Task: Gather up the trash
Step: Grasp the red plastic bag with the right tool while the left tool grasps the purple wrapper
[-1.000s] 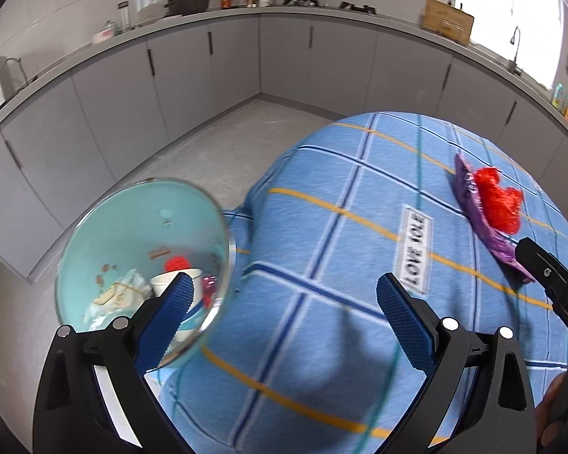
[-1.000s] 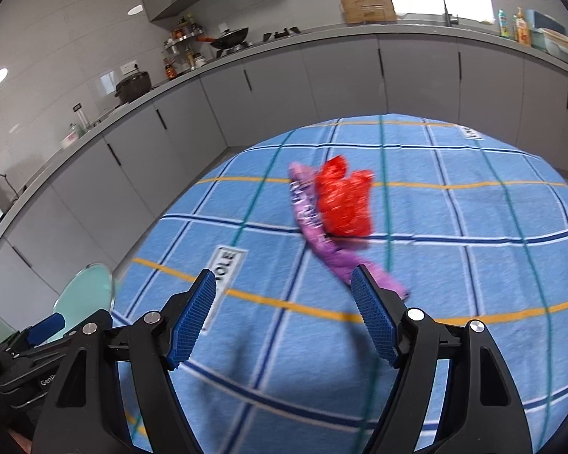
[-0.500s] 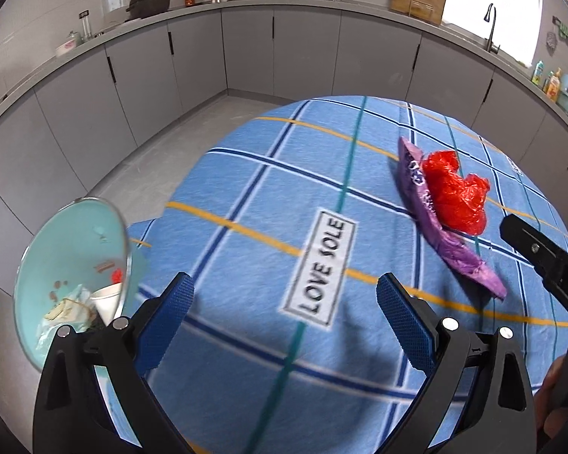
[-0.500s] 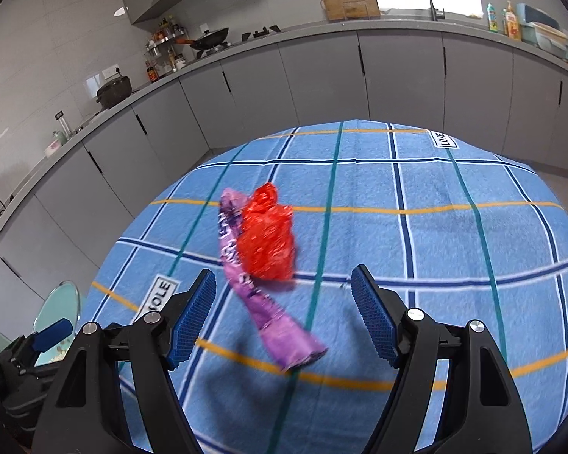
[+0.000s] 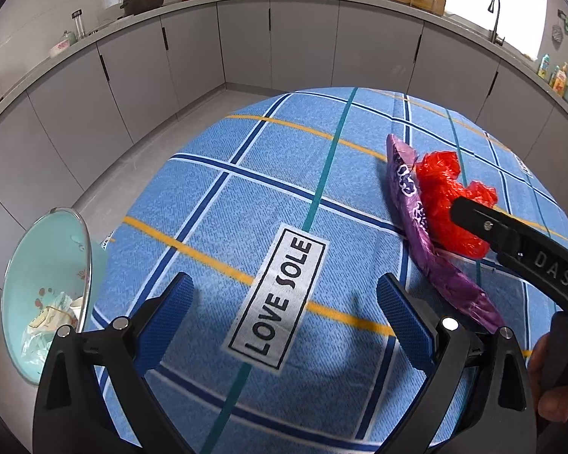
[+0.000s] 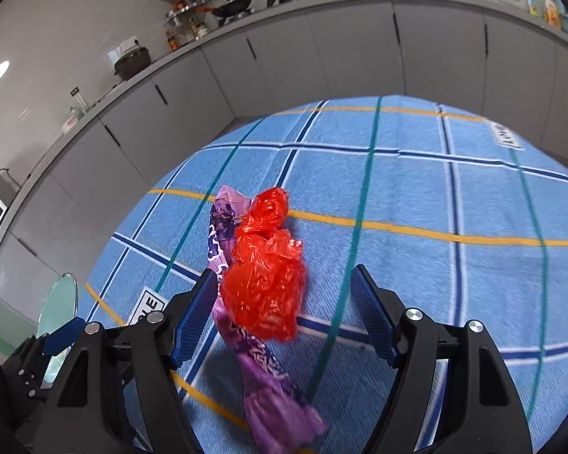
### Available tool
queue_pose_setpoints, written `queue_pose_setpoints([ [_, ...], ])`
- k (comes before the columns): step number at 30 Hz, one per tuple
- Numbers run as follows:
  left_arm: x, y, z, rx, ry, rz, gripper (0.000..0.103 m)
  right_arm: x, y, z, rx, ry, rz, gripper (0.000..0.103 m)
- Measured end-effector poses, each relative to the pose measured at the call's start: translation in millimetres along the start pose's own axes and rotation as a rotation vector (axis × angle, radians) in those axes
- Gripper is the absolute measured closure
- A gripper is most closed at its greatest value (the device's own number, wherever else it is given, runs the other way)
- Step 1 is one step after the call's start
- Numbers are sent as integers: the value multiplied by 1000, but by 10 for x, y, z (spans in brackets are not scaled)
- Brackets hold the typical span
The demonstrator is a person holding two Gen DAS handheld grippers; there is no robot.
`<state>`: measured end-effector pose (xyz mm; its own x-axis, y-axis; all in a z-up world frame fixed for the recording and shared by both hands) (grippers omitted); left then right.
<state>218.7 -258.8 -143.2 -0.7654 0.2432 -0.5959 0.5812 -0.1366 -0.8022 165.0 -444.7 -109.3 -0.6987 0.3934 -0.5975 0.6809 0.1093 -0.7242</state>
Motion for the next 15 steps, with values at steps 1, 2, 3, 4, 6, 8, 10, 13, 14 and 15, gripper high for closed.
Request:
queue_pose_setpoints([
  [1,-7,15,10,-1,-1,0,7,-5,30,-3,-9,0,-9,32],
  [2,-12,23,14,-2,-1,0,7,-12,63,7,-22,4,-21,38],
  [3,-23,37,36,-2,0,1,7,-18,80,16,-28,7,-28,46],
  [4,-30,43,52,-1,1,2,8,-22,94,23,-35,9,-34,50],
  [6,-45,44,83,3,3,4,8,-35,106,40,-45,9,-43,68],
  [8,-58,50,142,11,7,3,8,-27,77,81,-49,19,-41,74],
  [10,-68,47,200,20,11,3,8,-21,1,141,-46,32,-23,77],
  [13,-91,40,305,39,8,5,8,-26,-178,263,-33,54,19,77],
  [14,-106,39,356,50,6,3,8,-25,-252,315,-24,63,36,77],
  [15,-112,40,402,56,3,4,8,-23,-320,361,-12,67,50,77],
])
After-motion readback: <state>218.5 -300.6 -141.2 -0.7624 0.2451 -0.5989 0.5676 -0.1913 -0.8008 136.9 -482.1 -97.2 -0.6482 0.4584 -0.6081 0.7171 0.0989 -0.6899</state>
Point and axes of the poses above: each gripper's, at about its wrist camera, not at the fingertips, and y roughly the way its jaws point, z to its right, x to its underside, the point moved 3 cm from there along y, roughly the way its jaws point, and after that the axes turned 2 degrees about -x, right-handed, at the moved point
